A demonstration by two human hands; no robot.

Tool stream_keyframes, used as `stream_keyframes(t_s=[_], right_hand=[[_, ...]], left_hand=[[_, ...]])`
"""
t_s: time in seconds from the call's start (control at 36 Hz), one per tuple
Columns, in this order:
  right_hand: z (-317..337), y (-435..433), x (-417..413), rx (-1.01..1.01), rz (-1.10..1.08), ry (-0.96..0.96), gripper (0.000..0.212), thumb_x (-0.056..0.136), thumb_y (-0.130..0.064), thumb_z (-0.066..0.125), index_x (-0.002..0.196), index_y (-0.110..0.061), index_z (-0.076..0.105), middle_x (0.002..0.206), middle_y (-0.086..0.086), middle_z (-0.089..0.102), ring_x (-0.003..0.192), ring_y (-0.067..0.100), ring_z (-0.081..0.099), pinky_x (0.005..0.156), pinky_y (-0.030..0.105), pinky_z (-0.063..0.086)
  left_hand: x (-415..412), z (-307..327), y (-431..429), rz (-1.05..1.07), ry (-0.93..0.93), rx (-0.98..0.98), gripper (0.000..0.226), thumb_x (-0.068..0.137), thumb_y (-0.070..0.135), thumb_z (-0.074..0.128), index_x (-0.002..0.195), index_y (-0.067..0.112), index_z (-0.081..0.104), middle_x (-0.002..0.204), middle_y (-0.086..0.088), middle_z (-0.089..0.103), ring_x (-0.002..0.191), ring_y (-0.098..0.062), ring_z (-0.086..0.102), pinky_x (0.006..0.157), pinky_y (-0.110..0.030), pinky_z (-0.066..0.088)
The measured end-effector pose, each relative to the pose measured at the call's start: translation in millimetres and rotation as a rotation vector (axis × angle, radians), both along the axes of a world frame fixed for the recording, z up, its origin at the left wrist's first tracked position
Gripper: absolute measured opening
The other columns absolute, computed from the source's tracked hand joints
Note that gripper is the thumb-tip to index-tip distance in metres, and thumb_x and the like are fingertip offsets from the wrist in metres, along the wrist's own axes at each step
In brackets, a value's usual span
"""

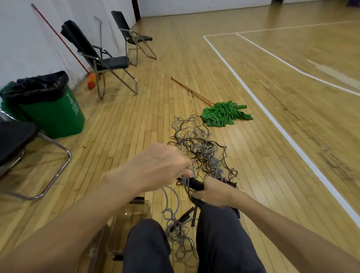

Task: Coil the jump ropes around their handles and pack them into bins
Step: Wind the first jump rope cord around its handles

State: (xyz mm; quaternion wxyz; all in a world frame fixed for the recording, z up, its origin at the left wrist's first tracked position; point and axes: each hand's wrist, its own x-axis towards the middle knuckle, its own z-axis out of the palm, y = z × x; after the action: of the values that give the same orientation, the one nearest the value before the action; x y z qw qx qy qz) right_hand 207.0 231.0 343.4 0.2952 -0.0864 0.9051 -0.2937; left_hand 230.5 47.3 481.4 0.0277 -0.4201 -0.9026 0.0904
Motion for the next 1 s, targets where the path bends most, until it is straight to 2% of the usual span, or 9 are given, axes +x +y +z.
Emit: stream_keyframes(t_s=[0.08, 0.19, 0.28, 0.42, 0.53, 0.67, 0.81, 0.94, 1.0], right_hand=[[2, -7, 6, 0.031, 0.05, -0.095, 0.028, 0.098, -0.033, 0.057, 0.085, -0.012, 0.044, 0.06, 0.003, 0.051, 0.041, 0.017, 0.046, 0.044, 0.026, 0.04], [14, -13, 22, 0.098, 0.147, -0.196, 0.029, 0.099, -0.031, 0.054, 0.078, -0.017, 0.039, 0.058, 0.0, 0.042, 0.042, 0.016, 0.039, 0.042, 0.023, 0.034], [27, -21, 41, 0.179, 0.283, -0.098, 0.03, 0.096, -0.038, 0.059, 0.075, -0.019, 0.051, 0.068, -0.001, 0.055, 0.054, 0.013, 0.05, 0.053, 0.024, 0.044], [40, -22, 63, 0.07, 0.347, -0.251, 0.032, 0.1, -0.032, 0.057, 0.078, -0.013, 0.044, 0.057, 0.002, 0.041, 0.041, 0.016, 0.033, 0.043, 0.026, 0.03], [44, -27, 74, 0.06, 0.42, -0.2, 0.031, 0.097, -0.034, 0.058, 0.082, -0.008, 0.052, 0.065, 0.01, 0.047, 0.046, 0.021, 0.04, 0.042, 0.024, 0.034], [54, -26, 83, 0.024, 0.447, -0.102, 0.032, 0.097, -0.035, 0.058, 0.078, -0.01, 0.052, 0.069, 0.006, 0.048, 0.058, 0.022, 0.045, 0.055, 0.036, 0.036], [64, -26, 91, -0.044, 0.457, -0.054, 0.035, 0.099, -0.036, 0.059, 0.082, -0.005, 0.054, 0.069, 0.003, 0.046, 0.057, 0.02, 0.041, 0.055, 0.034, 0.034], [67, -21, 96, -0.159, 0.378, -0.029, 0.035, 0.097, -0.036, 0.061, 0.076, -0.01, 0.049, 0.064, 0.0, 0.044, 0.054, 0.018, 0.04, 0.056, 0.035, 0.035], [66, -21, 100, -0.202, 0.374, -0.027, 0.036, 0.097, -0.036, 0.062, 0.076, -0.009, 0.05, 0.063, 0.001, 0.044, 0.053, 0.017, 0.039, 0.055, 0.035, 0.034]], left_hand=[[-8, 5, -11, -0.019, -0.005, 0.077, 0.059, 0.095, 0.053, 0.025, 0.097, 0.012, 0.067, 0.084, 0.005, 0.065, 0.071, -0.01, 0.061, 0.064, -0.022, 0.052], [-20, 7, -22, 0.03, 0.027, 0.132, 0.053, 0.093, 0.055, 0.042, 0.089, 0.011, 0.071, 0.074, 0.002, 0.064, 0.065, -0.012, 0.055, 0.06, -0.023, 0.045], [-26, 3, -23, 0.088, 0.007, 0.157, 0.049, 0.09, 0.059, 0.052, 0.085, 0.014, 0.07, 0.072, 0.004, 0.062, 0.066, -0.008, 0.052, 0.063, -0.026, 0.045], [-29, -7, -22, 0.183, -0.214, 0.341, 0.039, 0.08, 0.054, 0.071, 0.084, 0.016, 0.078, 0.064, 0.007, 0.062, 0.058, -0.004, 0.048, 0.059, -0.018, 0.036], [-29, -18, -15, 0.243, -0.382, 0.451, 0.032, 0.073, 0.046, 0.082, 0.077, 0.014, 0.078, 0.062, 0.001, 0.065, 0.06, -0.007, 0.051, 0.055, -0.015, 0.036], [-30, -38, -16, 0.324, -0.563, 0.663, 0.022, 0.071, 0.036, 0.087, 0.073, 0.016, 0.078, 0.068, -0.005, 0.07, 0.068, -0.026, 0.063, 0.063, -0.04, 0.05], [-23, -57, -19, 0.409, -0.811, 0.936, 0.027, 0.069, 0.03, 0.085, 0.077, 0.005, 0.078, 0.075, -0.026, 0.067, 0.064, -0.025, 0.054, 0.059, -0.032, 0.045], [-13, -84, -18, 0.524, -0.922, 1.107, 0.013, 0.073, 0.027, 0.079, 0.068, 0.017, 0.074, 0.057, 0.001, 0.059, 0.053, -0.011, 0.043, 0.051, -0.021, 0.036], [-13, -103, -21, 0.619, -0.873, 1.129, 0.02, 0.077, 0.027, 0.079, 0.06, 0.021, 0.071, 0.052, 0.0, 0.05, 0.049, -0.014, 0.036, 0.049, -0.024, 0.032]])
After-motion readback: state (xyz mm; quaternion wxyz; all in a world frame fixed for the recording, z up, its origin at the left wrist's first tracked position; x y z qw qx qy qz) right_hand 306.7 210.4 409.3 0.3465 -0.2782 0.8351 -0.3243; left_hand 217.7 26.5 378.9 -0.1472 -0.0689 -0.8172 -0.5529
